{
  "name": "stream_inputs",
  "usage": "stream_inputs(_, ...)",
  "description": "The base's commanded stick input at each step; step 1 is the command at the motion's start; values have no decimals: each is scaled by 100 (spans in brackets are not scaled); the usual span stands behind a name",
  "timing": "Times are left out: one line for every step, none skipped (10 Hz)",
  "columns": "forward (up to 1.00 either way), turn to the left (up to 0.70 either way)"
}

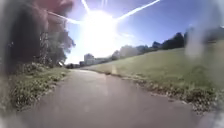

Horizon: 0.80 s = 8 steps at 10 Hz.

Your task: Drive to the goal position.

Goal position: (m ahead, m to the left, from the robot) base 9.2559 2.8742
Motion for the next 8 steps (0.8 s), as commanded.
stream_inputs(45, 0)
stream_inputs(45, 0)
stream_inputs(45, 0)
stream_inputs(45, 0)
stream_inputs(45, 0)
stream_inputs(45, 0)
stream_inputs(45, 0)
stream_inputs(45, 0)
